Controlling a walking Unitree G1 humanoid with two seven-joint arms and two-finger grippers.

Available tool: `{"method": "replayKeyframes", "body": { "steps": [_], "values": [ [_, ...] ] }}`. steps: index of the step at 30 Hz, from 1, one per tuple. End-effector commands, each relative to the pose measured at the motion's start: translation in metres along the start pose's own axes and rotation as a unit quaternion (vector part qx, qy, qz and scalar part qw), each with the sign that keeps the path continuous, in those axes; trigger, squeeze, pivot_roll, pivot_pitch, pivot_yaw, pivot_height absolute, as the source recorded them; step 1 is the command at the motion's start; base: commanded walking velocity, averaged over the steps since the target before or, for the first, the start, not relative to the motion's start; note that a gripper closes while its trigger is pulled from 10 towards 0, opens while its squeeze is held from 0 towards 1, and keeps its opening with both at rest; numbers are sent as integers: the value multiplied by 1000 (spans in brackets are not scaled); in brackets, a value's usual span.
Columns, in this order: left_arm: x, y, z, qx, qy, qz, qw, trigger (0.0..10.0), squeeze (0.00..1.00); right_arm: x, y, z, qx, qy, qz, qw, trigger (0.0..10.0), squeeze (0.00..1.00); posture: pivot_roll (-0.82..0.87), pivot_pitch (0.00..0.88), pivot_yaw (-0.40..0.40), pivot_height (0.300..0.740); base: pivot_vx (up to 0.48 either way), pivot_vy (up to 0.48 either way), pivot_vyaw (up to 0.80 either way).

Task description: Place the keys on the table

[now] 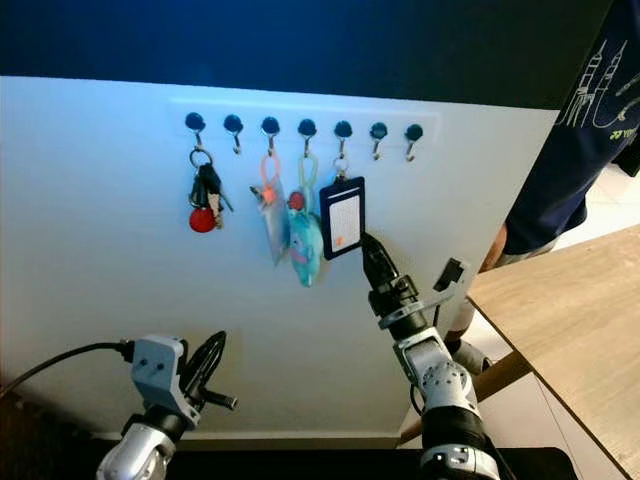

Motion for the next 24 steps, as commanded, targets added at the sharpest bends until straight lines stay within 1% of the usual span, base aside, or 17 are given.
{"method": "replayKeyframes", "body": {
  "steps": [1,4,8,10,14,22,23,24],
  "values": [
    [-2,0,2,-2,-2,-7,1000,10000,0,-1,-3,-2,8,-13,3,1000,10000,0,139,60,-87,740,0,0,0],
    [-1,-1,1,0,-2,-6,1000,10000,0,-3,-4,-4,13,-19,-2,1000,10000,0,139,61,-86,740,0,0,0],
    [1,-3,1,2,-2,-3,1000,10000,0,-7,-7,-4,16,-43,-10,999,10000,0,140,62,-84,740,0,0,0],
    [1,-4,1,2,-3,-2,1000,10000,0,-8,-7,-4,18,-47,-12,999,10000,0,140,62,-84,740,0,0,0],
    [3,-5,1,3,-5,-1,1000,10000,0,-11,-12,-6,23,-63,-17,998,10000,0,142,64,-84,740,0,0,0],
    [3,-5,1,4,-6,0,1000,10000,0,-11,-15,-9,31,-65,-18,997,10000,0,145,65,-86,740,0,0,0],
    [3,-4,1,4,-6,0,1000,10000,0,-11,-16,-11,36,-68,-16,997,4941,0,144,65,-86,740,0,0,0],
    [3,-4,1,4,-6,0,1000,10000,0,-11,-16,-11,36,-68,-16,997,4941,0,144,65,-86,740,0,0,0]
  ]
}}
Point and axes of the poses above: a point about 5 cm out from each wrist's last joint towards the gripper, its own y axis pointing back from the gripper into the wrist, its own x axis along the axis of the wrist's last joint, z = x × y, the point moved 6 cm from there along -y, pointing out of the wrist towards the gripper, and after that the axes turned 8 degrees about y, right-handed, at the moved point
